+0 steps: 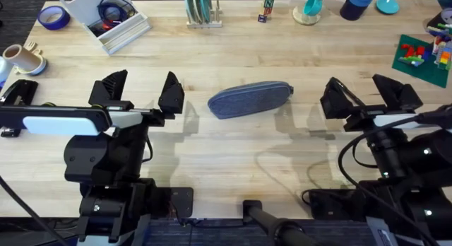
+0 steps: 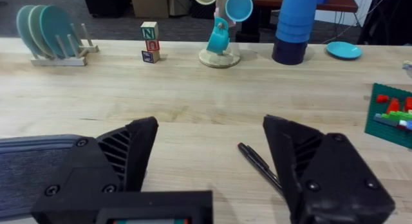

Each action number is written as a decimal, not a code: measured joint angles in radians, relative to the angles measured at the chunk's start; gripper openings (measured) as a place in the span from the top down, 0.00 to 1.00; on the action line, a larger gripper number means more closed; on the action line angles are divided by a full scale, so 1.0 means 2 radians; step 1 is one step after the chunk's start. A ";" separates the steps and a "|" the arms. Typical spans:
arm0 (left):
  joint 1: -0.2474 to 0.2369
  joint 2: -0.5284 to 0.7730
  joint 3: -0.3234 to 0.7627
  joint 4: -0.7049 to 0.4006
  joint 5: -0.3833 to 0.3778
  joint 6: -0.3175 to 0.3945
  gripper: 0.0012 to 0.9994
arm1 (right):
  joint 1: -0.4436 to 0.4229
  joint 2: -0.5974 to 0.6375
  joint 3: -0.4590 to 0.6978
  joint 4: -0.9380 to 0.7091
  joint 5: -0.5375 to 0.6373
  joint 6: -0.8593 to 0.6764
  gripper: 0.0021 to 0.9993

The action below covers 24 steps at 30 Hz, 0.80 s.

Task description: Unzip the bag, pick up the pens from the table one at a time and place them inside, then zip the bag closed.

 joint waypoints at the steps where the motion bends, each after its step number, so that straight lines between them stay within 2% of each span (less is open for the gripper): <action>1: 0.000 0.000 0.000 0.000 0.000 0.000 0.00 | 0.000 0.000 0.000 0.000 0.000 0.000 0.00; 24: 0.000 0.000 0.000 0.000 0.000 0.002 0.01 | 0.000 0.000 0.001 -0.007 0.000 0.000 0.00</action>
